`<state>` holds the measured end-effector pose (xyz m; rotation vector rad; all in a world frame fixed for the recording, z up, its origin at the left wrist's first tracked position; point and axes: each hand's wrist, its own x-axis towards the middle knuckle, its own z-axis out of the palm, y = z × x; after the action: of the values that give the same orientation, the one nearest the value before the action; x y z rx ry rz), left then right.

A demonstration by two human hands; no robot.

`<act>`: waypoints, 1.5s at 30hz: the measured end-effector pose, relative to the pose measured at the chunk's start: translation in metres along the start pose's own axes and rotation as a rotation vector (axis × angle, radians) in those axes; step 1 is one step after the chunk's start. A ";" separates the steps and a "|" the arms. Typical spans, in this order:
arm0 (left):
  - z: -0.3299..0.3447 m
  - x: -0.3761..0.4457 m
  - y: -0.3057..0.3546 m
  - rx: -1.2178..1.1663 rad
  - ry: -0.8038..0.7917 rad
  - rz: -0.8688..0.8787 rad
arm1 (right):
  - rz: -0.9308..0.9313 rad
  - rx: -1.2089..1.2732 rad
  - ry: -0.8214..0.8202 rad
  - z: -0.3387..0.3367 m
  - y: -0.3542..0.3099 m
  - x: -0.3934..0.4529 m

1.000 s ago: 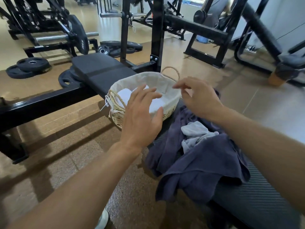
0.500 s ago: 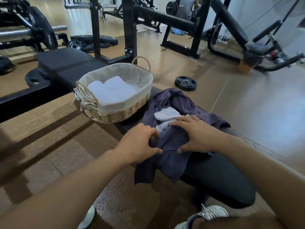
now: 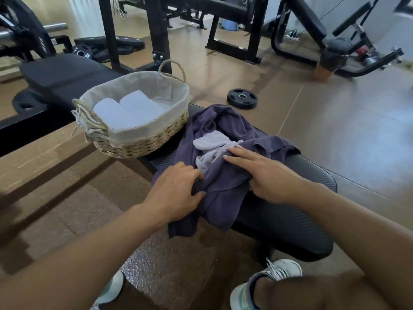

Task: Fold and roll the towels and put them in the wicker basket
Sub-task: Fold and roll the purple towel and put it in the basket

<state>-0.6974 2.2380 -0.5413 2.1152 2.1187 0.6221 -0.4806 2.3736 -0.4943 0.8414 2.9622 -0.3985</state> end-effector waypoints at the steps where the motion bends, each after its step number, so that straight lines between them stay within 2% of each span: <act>1: 0.000 0.000 0.000 -0.014 0.013 -0.001 | 0.018 0.003 0.089 0.000 0.001 0.000; 4: -0.002 -0.001 0.002 -0.090 0.072 -0.031 | 0.089 0.023 0.359 -0.003 0.000 -0.001; 9: -0.019 -0.001 0.021 -0.450 0.256 -0.121 | 0.150 0.307 0.721 -0.016 -0.015 -0.007; 12: -0.033 -0.001 0.032 -0.566 0.346 -0.134 | 0.072 0.389 0.870 -0.027 -0.032 -0.013; 14: -0.038 0.000 0.034 -0.570 0.394 -0.134 | 0.017 0.424 0.901 -0.034 -0.044 -0.016; 19: -0.046 0.001 0.027 -0.528 0.459 -0.176 | 0.005 0.545 0.842 -0.035 -0.060 -0.014; 22: -0.050 0.000 0.022 -0.376 0.425 -0.124 | 0.091 0.582 0.841 -0.033 -0.056 -0.008; 25: -0.052 0.003 0.011 -0.228 0.498 -0.083 | 0.170 0.609 0.849 -0.032 -0.048 -0.005; 29: -0.058 0.007 -0.003 -0.311 0.534 -0.221 | 0.265 0.619 0.881 -0.035 -0.038 -0.004; 34: -0.064 0.008 -0.002 -0.540 0.692 -0.363 | 0.398 0.650 0.852 -0.033 -0.024 0.000; 37: -0.063 0.007 0.007 -0.629 0.684 -0.369 | 0.310 0.651 0.755 -0.033 -0.034 -0.002; 42: -0.050 0.000 0.040 -0.734 0.441 -0.214 | 0.038 0.525 0.455 -0.027 -0.060 -0.003; 45: -0.043 -0.005 0.048 -0.786 0.404 -0.211 | -0.108 0.502 0.318 -0.024 -0.068 0.002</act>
<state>-0.6669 2.2218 -0.4871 1.3940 1.7571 1.6226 -0.5167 2.3250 -0.4554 0.8454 3.2565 -1.1517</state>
